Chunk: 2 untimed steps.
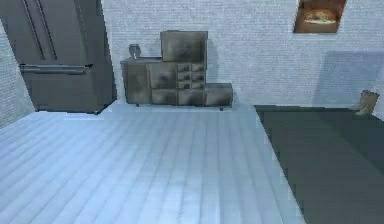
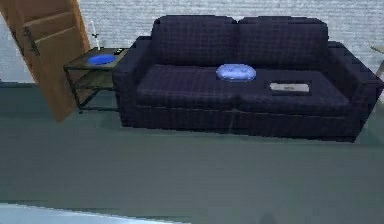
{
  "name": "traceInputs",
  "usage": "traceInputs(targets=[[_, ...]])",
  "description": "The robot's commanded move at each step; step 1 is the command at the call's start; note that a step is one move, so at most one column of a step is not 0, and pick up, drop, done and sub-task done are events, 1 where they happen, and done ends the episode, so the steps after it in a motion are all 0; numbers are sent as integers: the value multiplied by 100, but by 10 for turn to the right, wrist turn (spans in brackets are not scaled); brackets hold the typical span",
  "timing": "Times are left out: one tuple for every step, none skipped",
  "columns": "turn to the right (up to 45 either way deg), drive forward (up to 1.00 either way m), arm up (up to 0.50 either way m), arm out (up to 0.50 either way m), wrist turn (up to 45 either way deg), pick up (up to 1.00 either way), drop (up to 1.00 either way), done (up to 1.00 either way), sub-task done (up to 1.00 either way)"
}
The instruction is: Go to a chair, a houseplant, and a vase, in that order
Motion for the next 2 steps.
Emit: traceInputs(targets=[[-390, 0, 0, 0, 0, 0, 0, 0, 0], [0, 10, 0, 0, 0, 0, 0, 0, 0]])
